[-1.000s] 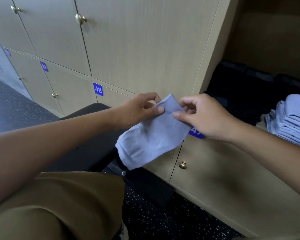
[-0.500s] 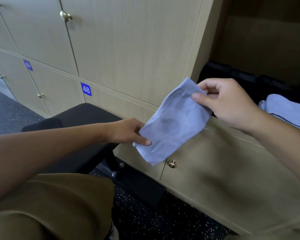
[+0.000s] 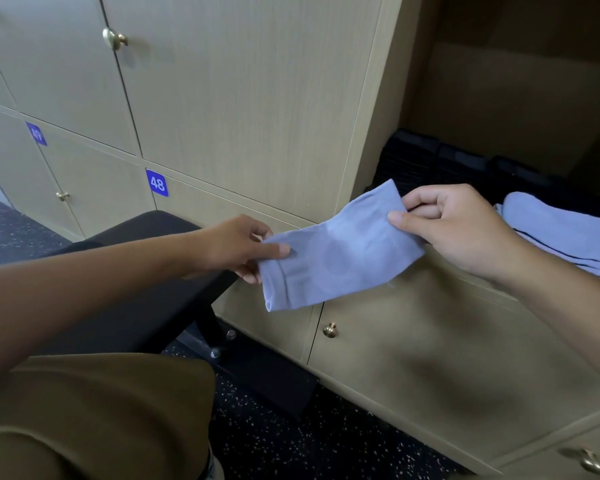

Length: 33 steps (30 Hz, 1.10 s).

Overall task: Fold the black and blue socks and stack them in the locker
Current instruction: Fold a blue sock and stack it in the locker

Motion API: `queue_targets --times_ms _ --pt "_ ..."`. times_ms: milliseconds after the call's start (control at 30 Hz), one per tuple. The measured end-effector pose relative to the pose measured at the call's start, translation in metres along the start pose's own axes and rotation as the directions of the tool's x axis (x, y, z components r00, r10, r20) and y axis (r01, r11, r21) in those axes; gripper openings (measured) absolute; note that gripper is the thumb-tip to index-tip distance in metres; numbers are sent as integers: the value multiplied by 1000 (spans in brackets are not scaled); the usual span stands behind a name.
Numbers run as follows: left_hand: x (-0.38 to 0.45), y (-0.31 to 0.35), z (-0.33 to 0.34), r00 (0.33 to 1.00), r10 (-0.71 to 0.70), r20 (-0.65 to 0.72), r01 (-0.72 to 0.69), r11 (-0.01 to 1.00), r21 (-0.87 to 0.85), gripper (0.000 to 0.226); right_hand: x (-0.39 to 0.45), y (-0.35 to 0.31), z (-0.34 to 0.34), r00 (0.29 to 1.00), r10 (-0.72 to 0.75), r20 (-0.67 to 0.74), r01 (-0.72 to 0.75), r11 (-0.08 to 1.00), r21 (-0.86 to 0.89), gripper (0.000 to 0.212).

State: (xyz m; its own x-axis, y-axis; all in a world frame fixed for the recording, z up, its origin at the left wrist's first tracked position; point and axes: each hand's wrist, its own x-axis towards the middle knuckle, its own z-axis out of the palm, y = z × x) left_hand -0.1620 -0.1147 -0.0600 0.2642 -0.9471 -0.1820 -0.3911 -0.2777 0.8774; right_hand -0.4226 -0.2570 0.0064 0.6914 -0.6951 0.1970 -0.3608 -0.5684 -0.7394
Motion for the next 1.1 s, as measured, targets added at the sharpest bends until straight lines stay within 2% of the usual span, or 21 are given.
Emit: queue_targets --times_ms 133,233,367,600,833,900,1000,1100 --pt "-8 17 1 997 32 -70 -42 989 -140 29 -6 -5 10 1000 -14 28 15 1000 -18 7" --pt "-13 32 10 996 61 -65 -75 969 -234 23 -10 -12 20 999 -19 44 19 1000 -4 6" --pt "-15 46 26 996 44 -74 -64 950 -306 28 -13 -17 32 997 11 82 -15 999 44 6" --pt "-14 56 39 997 23 -72 -46 942 -333 21 -15 -20 38 989 62 135 -70 996 57 6" --pt "-11 69 46 991 88 -104 -116 942 -315 22 -18 -22 34 989 86 121 -94 994 60 9" --pt "-11 72 50 988 120 -99 -143 949 -282 32 -18 -22 32 990 99 99 -109 989 96 13" --pt "-10 79 57 981 164 -103 -188 937 -296 52 -18 -25 27 987 148 65 -159 958 238 22" --pt "-10 89 62 968 205 -141 -237 935 -263 69 -21 -34 21 975 214 66 -221 873 435 31"
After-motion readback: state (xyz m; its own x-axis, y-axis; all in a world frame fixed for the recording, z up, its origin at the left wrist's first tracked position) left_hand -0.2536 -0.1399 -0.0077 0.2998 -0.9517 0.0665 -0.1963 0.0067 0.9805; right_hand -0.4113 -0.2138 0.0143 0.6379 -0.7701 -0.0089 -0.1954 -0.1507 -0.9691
